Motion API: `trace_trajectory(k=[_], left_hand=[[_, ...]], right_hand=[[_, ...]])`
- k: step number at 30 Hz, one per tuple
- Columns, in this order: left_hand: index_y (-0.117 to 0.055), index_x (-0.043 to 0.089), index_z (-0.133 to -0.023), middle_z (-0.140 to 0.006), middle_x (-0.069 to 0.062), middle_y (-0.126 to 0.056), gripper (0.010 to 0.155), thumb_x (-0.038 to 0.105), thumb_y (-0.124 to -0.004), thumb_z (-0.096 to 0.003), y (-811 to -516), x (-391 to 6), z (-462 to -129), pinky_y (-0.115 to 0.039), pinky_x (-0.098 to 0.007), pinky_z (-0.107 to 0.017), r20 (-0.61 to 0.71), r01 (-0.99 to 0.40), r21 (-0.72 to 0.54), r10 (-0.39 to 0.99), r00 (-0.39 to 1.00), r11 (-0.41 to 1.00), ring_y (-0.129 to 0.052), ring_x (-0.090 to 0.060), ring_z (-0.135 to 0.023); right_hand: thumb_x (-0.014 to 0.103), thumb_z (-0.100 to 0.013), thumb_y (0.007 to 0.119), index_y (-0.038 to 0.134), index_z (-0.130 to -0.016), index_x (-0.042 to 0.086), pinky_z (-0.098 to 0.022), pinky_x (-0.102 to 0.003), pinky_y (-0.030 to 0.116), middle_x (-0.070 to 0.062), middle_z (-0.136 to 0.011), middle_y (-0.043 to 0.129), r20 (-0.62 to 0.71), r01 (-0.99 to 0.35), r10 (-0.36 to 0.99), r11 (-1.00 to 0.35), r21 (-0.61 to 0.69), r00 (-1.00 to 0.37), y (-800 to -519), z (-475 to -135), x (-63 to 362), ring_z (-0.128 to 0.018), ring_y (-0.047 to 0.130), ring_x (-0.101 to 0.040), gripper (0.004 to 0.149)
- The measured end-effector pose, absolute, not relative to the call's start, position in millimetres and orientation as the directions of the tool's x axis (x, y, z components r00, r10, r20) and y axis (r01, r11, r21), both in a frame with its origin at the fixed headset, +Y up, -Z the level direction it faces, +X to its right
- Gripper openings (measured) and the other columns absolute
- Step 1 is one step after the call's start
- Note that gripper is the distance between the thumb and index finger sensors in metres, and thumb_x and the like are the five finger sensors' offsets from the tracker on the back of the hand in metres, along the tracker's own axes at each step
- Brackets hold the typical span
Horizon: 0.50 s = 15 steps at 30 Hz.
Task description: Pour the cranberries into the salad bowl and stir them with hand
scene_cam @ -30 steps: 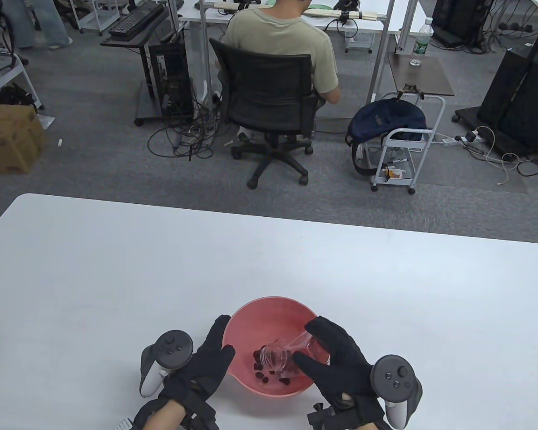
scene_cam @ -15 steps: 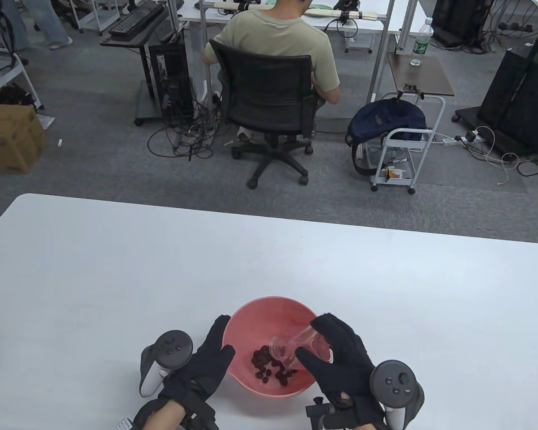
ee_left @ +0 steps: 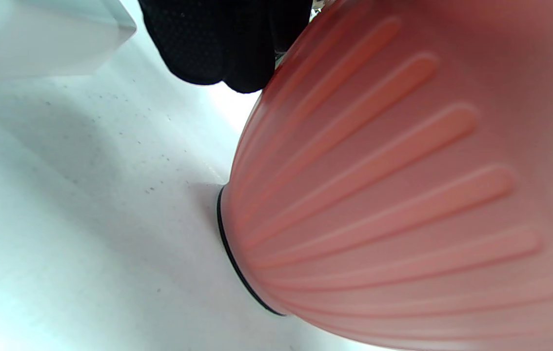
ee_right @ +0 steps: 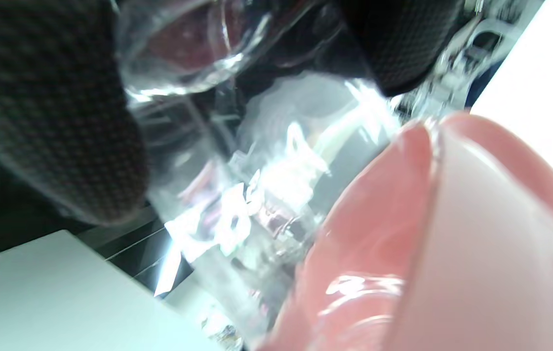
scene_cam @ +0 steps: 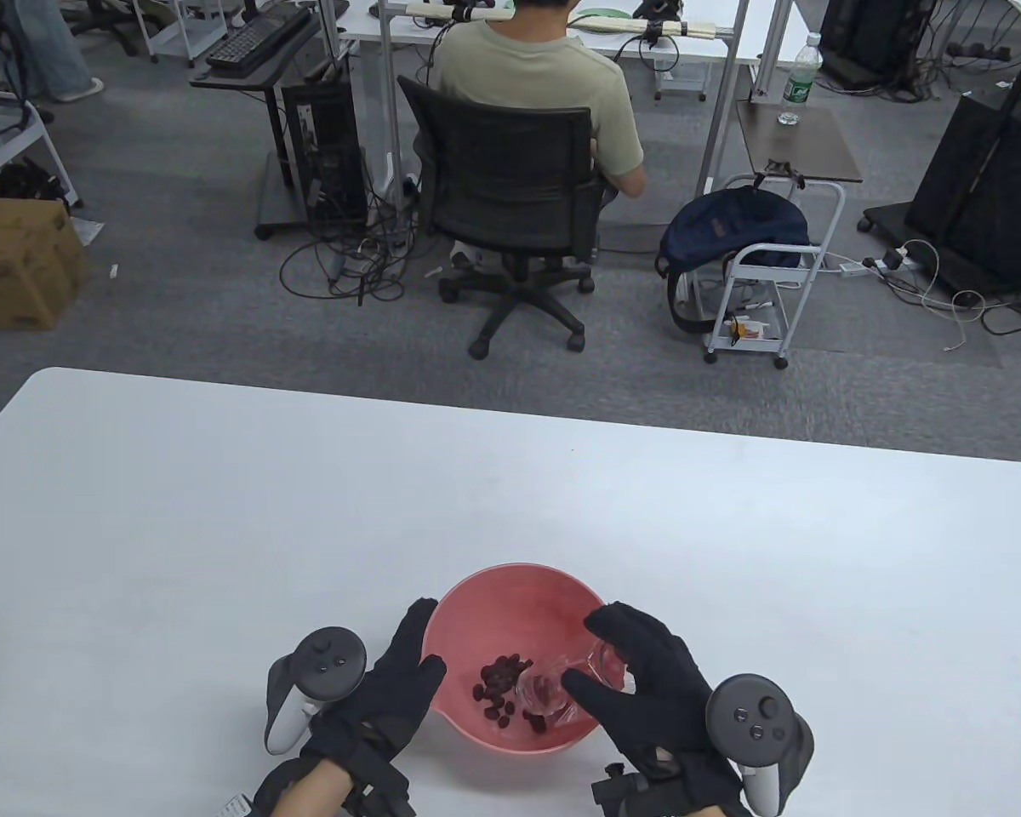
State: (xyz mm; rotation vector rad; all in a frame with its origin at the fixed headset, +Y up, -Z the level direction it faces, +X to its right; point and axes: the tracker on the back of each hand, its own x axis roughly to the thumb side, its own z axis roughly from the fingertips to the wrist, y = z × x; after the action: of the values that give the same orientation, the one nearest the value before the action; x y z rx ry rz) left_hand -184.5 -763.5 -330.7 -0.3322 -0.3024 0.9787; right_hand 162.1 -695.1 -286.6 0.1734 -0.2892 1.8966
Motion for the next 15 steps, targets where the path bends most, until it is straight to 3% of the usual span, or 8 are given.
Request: trace_trajectory(k=[1, 2, 4, 5, 8, 12, 14, 15], left_hand=[[-0.012, 0.035, -0.115, -0.125, -0.008, -0.043, 0.072, 0.064, -0.050, -0.0617, -763.5, -184.3, -330.6, -0.070, -0.042, -0.075, 0.099, -0.755, -0.406, 0.846, 0.524, 0.515, -0.070, -0.032, -0.105], [-0.012, 0.035, -0.115, -0.125, -0.008, -0.043, 0.071, 0.064, -0.050, -0.0618, -763.5, -184.4, -330.7, -0.070, -0.042, -0.075, 0.100, -0.755, -0.406, 0.846, 0.525, 0.516, -0.070, -0.032, -0.105], [-0.012, 0.035, -0.115, -0.125, -0.009, -0.043, 0.072, 0.064, -0.050, -0.0618, -763.6, -184.4, -331.0, -0.070, -0.042, -0.075, 0.101, -0.754, -0.406, 0.845, 0.525, 0.517, -0.070, -0.032, -0.105], [-0.012, 0.035, -0.115, -0.125, -0.009, -0.043, 0.071, 0.063, -0.050, -0.0617, -763.6, -184.3, -331.0, -0.070, -0.042, -0.075, 0.100, -0.755, -0.405, 0.846, 0.524, 0.516, -0.070, -0.032, -0.105], [-0.011, 0.036, -0.115, -0.125, -0.009, -0.043, 0.071, 0.064, -0.050, -0.0619, -763.8, -184.4, -330.9, -0.070, -0.042, -0.075, 0.099, -0.755, -0.405, 0.846, 0.524, 0.515, -0.070, -0.032, -0.105], [-0.012, 0.035, -0.115, -0.125, -0.009, -0.043, 0.071, 0.063, -0.050, -0.0617, -763.7, -184.2, -331.2, -0.070, -0.042, -0.075, 0.100, -0.755, -0.405, 0.845, 0.525, 0.517, -0.070, -0.032, -0.105], [-0.012, 0.035, -0.115, -0.125, -0.009, -0.043, 0.071, 0.064, -0.050, -0.0618, -763.9, -184.5, -331.2, -0.070, -0.042, -0.075, 0.100, -0.755, -0.406, 0.846, 0.524, 0.516, -0.070, -0.032, -0.105], [-0.012, 0.035, -0.115, -0.125, -0.008, -0.043, 0.071, 0.063, -0.050, -0.0619, -764.0, -184.4, -331.1, -0.070, -0.042, -0.075, 0.099, -0.755, -0.406, 0.846, 0.524, 0.515, -0.070, -0.032, -0.105]], right_hand=[[0.057, -0.030, 0.106, 0.079, -0.090, 0.042, -0.061, -0.048, 0.079, 0.000, -0.102, 0.082, 0.297, -0.990, 0.945, -0.116, -0.079, -0.135, -697.6, -287.7, 160.5, -0.081, 0.085, -0.028, 0.066], [0.047, -0.027, 0.111, 0.085, -0.087, 0.036, -0.060, -0.054, 0.077, -0.005, -0.100, 0.084, 0.282, -0.990, 0.957, -0.029, -0.139, -0.068, -697.1, -285.7, 159.3, -0.079, 0.085, -0.035, 0.066], [0.054, -0.026, 0.109, 0.083, -0.086, 0.041, -0.060, -0.049, 0.080, 0.000, -0.100, 0.084, 0.242, -0.912, 0.886, -0.345, -0.223, -0.395, -692.8, -286.3, 161.9, -0.079, 0.087, -0.029, 0.066], [0.059, -0.027, 0.106, 0.080, -0.087, 0.045, -0.061, -0.045, 0.081, 0.004, -0.101, 0.083, 0.236, -0.872, 0.843, -0.441, -0.211, -0.483, -692.3, -285.2, 162.6, -0.080, 0.087, -0.024, 0.066], [0.055, -0.028, 0.107, 0.082, -0.088, 0.041, -0.060, -0.049, 0.079, 0.000, -0.101, 0.083, 0.231, -0.925, 0.903, -0.318, -0.209, -0.363, -696.1, -285.7, 160.5, -0.080, 0.086, -0.028, 0.067], [0.057, -0.029, 0.104, 0.078, -0.090, 0.041, -0.058, -0.049, 0.080, 0.000, -0.102, 0.081, 0.216, -0.901, 0.892, -0.334, -0.275, -0.397, -695.8, -284.8, 163.8, -0.080, 0.087, -0.028, 0.068], [0.060, -0.030, 0.101, 0.077, -0.091, 0.040, -0.052, -0.047, 0.083, 0.001, -0.102, 0.081, 0.206, -0.906, 0.904, -0.310, -0.289, -0.374, -697.7, -284.5, 166.3, -0.078, 0.090, -0.028, 0.069], [0.063, -0.032, 0.098, 0.076, -0.092, 0.039, -0.044, -0.041, 0.086, 0.000, -0.102, 0.081, 0.202, -0.909, 0.909, -0.299, -0.291, -0.364, -698.6, -285.2, 168.2, -0.075, 0.091, -0.029, 0.068]])
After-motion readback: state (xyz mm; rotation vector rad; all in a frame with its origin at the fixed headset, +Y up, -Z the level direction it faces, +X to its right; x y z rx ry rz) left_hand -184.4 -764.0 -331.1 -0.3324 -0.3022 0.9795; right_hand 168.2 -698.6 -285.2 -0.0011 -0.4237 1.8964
